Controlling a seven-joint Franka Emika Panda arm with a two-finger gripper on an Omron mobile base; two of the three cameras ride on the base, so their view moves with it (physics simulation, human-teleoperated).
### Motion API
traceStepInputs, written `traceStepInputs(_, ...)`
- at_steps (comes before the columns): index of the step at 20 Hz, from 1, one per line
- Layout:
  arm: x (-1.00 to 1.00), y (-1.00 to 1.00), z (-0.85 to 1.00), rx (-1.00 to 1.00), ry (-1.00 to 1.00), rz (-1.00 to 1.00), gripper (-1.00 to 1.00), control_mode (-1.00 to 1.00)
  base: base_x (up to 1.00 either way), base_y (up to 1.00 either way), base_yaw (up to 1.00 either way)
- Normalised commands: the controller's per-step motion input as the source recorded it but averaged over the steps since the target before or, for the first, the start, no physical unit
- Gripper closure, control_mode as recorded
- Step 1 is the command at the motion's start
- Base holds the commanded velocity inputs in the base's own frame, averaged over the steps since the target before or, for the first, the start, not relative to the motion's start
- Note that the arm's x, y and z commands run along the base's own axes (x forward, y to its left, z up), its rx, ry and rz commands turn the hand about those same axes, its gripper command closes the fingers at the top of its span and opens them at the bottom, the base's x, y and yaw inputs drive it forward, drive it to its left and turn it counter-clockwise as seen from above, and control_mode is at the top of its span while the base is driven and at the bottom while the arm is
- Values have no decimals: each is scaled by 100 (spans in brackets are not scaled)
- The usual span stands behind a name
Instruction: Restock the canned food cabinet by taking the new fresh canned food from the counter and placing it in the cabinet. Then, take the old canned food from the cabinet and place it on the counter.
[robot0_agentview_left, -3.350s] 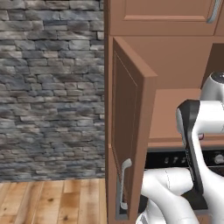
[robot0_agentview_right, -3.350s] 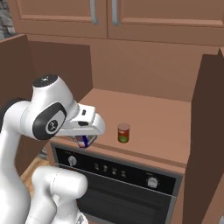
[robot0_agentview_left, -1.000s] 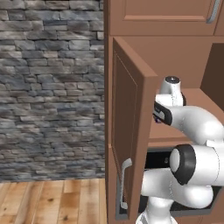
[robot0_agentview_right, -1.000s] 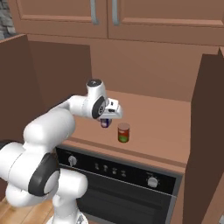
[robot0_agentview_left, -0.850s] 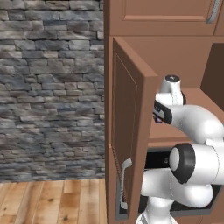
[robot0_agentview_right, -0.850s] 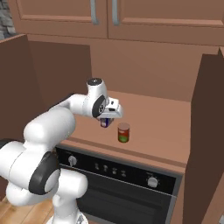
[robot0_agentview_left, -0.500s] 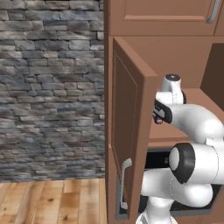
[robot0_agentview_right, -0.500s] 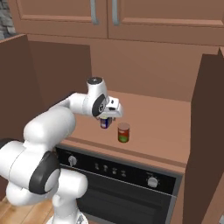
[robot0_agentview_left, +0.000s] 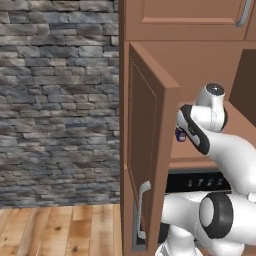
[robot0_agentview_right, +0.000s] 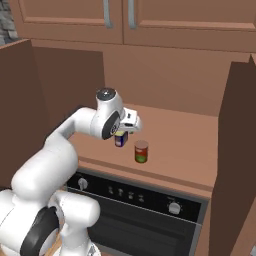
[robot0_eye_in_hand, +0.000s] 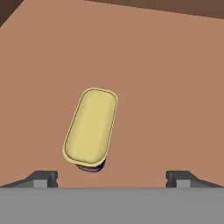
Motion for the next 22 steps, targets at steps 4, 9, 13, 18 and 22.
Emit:
traceStepInputs(4,-95,-29,0,0,-14,0,-100,-100,0,0,0)
traceStepInputs(9,-31,-51,33,0,-4,-10,-100,-100,0,0,0)
traceStepInputs(13,0,-60,21,0,11,-20,-100,-100,0,0,0)
traceStepInputs(18,8,0,1,0,3,-1,-100,-100,0,0,0)
traceStepInputs(22,37,-3,-2,0,30,0,-100,-100,0,0,0)
